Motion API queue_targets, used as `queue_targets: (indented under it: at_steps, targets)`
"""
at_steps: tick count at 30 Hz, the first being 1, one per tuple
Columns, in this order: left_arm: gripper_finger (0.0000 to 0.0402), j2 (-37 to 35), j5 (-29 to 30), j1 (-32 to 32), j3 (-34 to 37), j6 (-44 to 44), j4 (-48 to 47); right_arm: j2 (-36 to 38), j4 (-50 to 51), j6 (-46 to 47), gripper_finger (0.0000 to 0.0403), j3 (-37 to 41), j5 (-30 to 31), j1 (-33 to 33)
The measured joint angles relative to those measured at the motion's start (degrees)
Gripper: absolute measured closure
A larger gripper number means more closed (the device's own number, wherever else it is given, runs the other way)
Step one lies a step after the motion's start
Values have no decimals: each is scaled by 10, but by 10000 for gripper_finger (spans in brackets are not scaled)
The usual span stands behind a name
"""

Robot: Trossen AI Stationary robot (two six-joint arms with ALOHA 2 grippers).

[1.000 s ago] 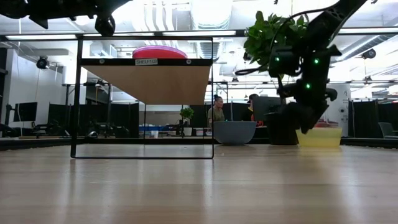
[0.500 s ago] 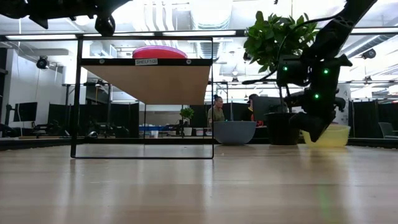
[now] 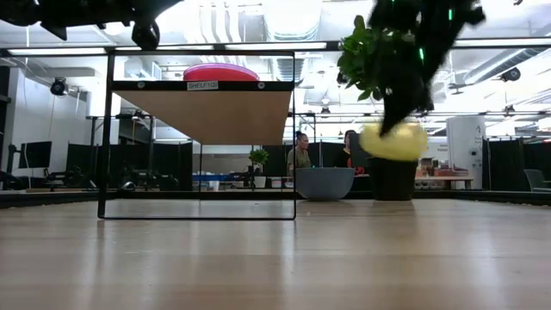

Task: Place and stack bowls onto a shelf
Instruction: Stack the yellow bowl on top of the purple bowl on the shelf

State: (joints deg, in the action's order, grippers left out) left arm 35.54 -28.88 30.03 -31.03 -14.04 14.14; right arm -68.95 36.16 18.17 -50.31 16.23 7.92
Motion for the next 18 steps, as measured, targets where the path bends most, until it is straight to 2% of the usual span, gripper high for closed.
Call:
queue_targets:
  at_steps: [4, 8, 16, 18]
  targets:
    - [402, 5, 0, 0, 0, 0, 0, -15, -2, -30, 394, -81, 33, -59]
    - [402, 11, 0, 0, 0, 0, -1, -53, -3, -82, 394, -167, 38, -92]
    - [402, 15, -2, 0, 0, 0, -1, -161, 20, -256, 394, -329, 23, -123]
    - [402, 14, -2, 0, 0, 0, -1, -187, 26, -288, 394, -365, -1, -123]
